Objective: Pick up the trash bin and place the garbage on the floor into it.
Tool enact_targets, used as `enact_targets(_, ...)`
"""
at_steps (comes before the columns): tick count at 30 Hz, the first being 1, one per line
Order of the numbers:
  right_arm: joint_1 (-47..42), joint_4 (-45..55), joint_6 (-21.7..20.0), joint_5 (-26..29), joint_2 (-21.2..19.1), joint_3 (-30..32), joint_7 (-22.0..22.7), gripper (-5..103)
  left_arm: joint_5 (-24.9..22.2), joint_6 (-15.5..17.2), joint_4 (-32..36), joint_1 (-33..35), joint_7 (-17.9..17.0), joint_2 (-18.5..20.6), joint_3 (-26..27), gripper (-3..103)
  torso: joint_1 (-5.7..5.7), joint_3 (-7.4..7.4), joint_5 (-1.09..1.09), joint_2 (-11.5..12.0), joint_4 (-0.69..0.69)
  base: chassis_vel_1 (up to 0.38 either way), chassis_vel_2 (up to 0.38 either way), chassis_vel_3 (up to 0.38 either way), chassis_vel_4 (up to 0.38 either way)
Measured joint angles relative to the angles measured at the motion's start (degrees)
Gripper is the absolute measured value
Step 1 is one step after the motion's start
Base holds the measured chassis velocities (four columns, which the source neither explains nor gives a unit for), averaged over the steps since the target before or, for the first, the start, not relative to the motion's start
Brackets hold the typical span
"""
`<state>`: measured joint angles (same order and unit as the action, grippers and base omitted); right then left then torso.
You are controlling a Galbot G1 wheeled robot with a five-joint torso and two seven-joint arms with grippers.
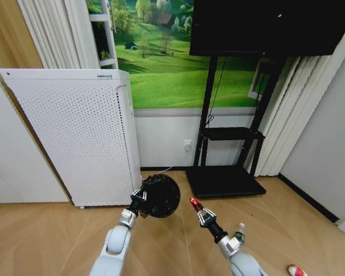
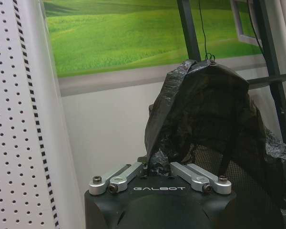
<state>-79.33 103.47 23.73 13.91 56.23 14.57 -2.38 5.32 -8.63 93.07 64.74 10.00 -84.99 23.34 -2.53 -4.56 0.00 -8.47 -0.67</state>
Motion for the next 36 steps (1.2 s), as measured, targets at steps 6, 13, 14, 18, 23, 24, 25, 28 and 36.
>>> enact_targets(6, -1.1, 1.7, 1.2, 0.0, 0.4, -0.5, -1.2, 13, 0.2, -0.2, -1.8, -0.7, -0.6, -1.0, -1.2, 7, 0.0, 0.0, 0.0, 0.0, -0.01, 0.0, 0.0, 0.0, 0.0)
enact_targets(13, -0.6, 1.3, 2.4, -0.1, 1.8, -2.0, -2.0, 13, 0.5, -0.2, -1.9, -0.6, -0.8, -1.7, -2.1, 7, 0.0, 0.0, 0.0, 0.0, -0.01, 0.0, 0.0, 0.0, 0.0)
enact_targets(14, -0.6, 1.3, 2.4, -0.1, 1.8, -2.0, -2.0, 13, 0.5, -0.2, -1.9, -0.6, -0.8, -1.7, -2.1, 7, 0.0, 0.0, 0.0, 0.0, -0.01, 0.0, 0.0, 0.0, 0.0)
enact_targets(18, 0.9, 0.4, 3.2, -0.1, 3.3, -3.9, -3.1, 13, 0.7, -0.1, -1.5, -0.2, -0.9, -2.2, -3.1, 7, 0.0, 0.0, 0.0, 0.0, 0.0, 0.0, 0.0, 0.0, 0.0)
enact_targets(23, 7.1, -3.6, 3.5, -0.2, 6.1, -8.8, -3.5, 13, 1.2, 0.0, -0.5, 0.7, -0.9, -2.1, -4.2, 7, 0.0, 0.0, 0.0, 0.0, 0.0, 0.0, 0.0, 0.0, 0.0)
enact_targets(24, 7.1, -3.6, 3.5, -0.2, 6.1, -8.8, -3.5, 13, 1.2, 0.0, -0.5, 0.7, -0.9, -2.1, -4.2, 7, 0.0, 0.0, 0.0, 0.0, 0.0, 0.0, 0.0, 0.0, 0.0)
enact_targets(25, 8.3, -4.4, 3.5, -0.2, 6.5, -9.6, -3.5, 13, 1.2, 0.0, -0.3, 0.9, -0.9, -2.1, -4.3, 7, 0.0, 0.0, 0.0, 0.0, 0.0, 0.0, 0.0, 0.0, 0.0)
enact_targets(28, 10.5, -5.7, 3.5, -0.1, 7.1, -11.1, -3.3, 13, 1.3, 0.0, -0.2, 1.2, -0.9, -2.0, -4.4, 7, 0.0, 0.0, 0.0, 0.0, 0.0, 0.0, 0.0, 0.0, 0.0)
enact_targets(36, 12.3, -7.5, 1.3, -0.1, 7.0, -12.4, -3.2, 15, 1.4, 0.0, 0.4, 1.5, -0.9, -2.0, -4.2, 7, 0.0, 0.0, 0.0, 0.0, 0.0, 0.0, 0.0, 0.0, 0.0)
